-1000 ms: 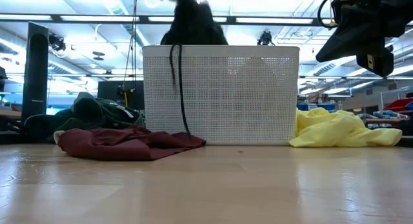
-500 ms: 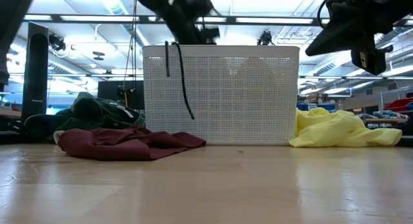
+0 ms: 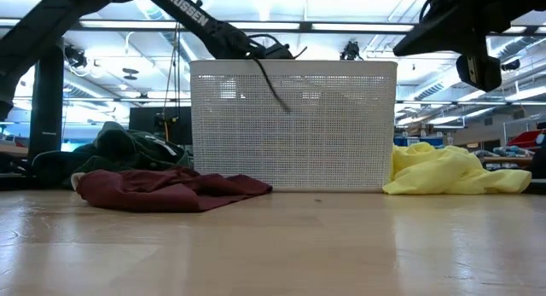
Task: Sort clothes
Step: Put the blue shorts into the white bin
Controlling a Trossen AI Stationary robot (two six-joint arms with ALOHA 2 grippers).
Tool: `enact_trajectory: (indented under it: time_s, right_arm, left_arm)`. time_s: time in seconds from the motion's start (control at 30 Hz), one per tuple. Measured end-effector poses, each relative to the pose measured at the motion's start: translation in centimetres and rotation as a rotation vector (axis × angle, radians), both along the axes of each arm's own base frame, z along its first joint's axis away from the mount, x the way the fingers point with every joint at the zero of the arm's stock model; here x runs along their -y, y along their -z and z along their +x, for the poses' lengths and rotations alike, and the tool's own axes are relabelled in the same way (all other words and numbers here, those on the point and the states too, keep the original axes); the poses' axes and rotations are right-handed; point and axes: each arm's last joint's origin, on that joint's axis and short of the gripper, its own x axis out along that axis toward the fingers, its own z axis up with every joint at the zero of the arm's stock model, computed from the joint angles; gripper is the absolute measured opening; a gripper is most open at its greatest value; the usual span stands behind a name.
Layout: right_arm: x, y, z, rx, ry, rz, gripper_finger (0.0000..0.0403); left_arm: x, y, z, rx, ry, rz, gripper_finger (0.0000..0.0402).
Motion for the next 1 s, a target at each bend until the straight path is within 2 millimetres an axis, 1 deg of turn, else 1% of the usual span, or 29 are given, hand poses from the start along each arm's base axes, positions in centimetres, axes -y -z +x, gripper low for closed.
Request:
enact_trajectory:
  time_s: [0.17, 0.23, 0.3, 0.4, 0.47, 0.57, 0.67, 0.83, 1.0]
  right_arm:
    - [0.2, -0.1, 0.2, 0.014, 0.010, 0.008, 0.0009]
    - [0.2, -0.2, 0.2, 0.017, 0.011, 0.010, 0.0009]
    - [0.2, -0.2, 0.2, 0.019, 0.011, 0.011, 0.0009]
    - [0.2, -0.2, 0.2, 0.023, 0.011, 0.013, 0.0009]
    - [0.2, -0.2, 0.2, 0.022, 0.010, 0.011, 0.0009]
    - [0.2, -0.2, 0.2, 0.019, 0.004, -0.001, 0.0009]
    - [0.2, -0.2, 0.2, 0.009, -0.009, -0.031, 0.0009]
    - [0.1, -0.2, 0.2, -0.005, -0.050, -0.056, 0.0009]
    - [-0.1, -0.1, 0.2, -0.019, -0.105, -0.035, 0.0009]
  left_arm:
    - [-0.2, -0.3, 0.3, 0.041, -0.032, 0.040, 0.0009]
    - [-0.2, -0.5, 0.3, 0.054, -0.031, 0.041, 0.0025]
    - [-0.2, -1.1, 0.2, 0.049, -0.030, 0.034, 0.0045]
    - [-0.2, -2.6, 0.3, 0.026, -0.018, 0.012, 0.0078]
    - [-0.1, -4.2, 0.5, 0.010, -0.012, 0.005, 0.0097]
    - [-0.1, -7.2, 0.6, -0.008, -0.014, 0.002, 0.0115]
    - [0.0, -10.3, 0.4, -0.012, 0.004, 0.014, 0.0118]
    - [0.8, -14.5, -0.1, -0.006, 0.012, 0.025, 0.0119]
    - [1.9, -18.4, -1.4, -0.013, -0.001, 0.010, 0.0119]
